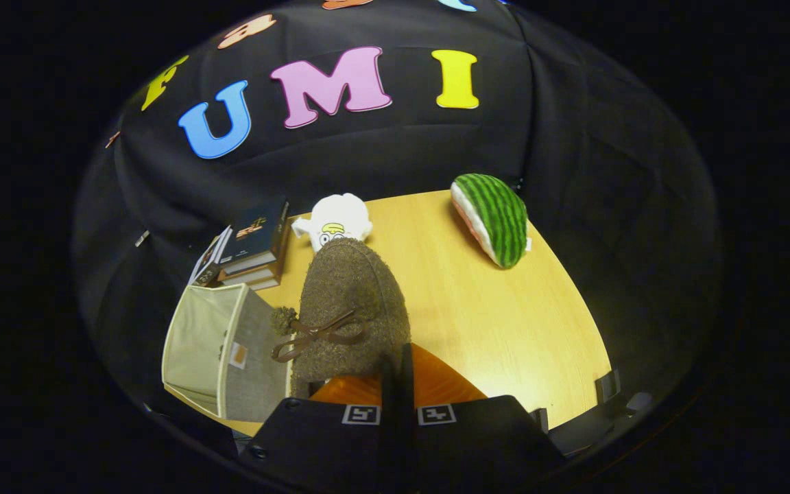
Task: Open the storage box then place both shoes into the box .Put the left shoe in first, then the right shoe, with the right side of both shoes facing outward in a uniform manner.
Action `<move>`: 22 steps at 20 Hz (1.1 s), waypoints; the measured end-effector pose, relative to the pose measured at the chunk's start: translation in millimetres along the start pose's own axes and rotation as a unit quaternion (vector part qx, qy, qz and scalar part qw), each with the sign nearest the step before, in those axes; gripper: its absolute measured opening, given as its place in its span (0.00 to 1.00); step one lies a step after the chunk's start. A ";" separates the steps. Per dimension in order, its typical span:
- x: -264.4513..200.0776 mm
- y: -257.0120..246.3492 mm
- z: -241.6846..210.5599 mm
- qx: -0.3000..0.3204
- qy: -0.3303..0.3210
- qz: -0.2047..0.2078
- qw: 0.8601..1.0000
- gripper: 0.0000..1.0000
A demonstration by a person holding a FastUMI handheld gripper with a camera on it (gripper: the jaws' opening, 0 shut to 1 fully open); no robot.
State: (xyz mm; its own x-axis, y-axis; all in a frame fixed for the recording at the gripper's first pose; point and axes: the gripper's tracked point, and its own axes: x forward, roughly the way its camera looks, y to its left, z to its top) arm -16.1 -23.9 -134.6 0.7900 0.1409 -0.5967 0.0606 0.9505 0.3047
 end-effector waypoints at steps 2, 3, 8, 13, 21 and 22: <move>-7.3 42.6 6.1 -0.001 0.006 0.025 1.000 0.05; -9.2 65.1 6.3 -0.001 0.014 0.041 0.999 0.05; -8.8 168.9 -10.3 0.033 0.075 0.112 0.990 0.05; 17.6 212.7 -31.1 0.015 0.100 0.090 0.991 0.05; 61.1 226.5 -70.9 -0.025 0.148 0.035 0.988 0.05; 65.0 225.9 -72.7 -0.029 0.149 0.029 0.988 0.05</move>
State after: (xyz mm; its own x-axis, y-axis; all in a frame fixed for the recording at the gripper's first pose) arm 4.6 220.2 -158.5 0.5763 0.2628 -0.7738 -0.0216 0.9514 0.3071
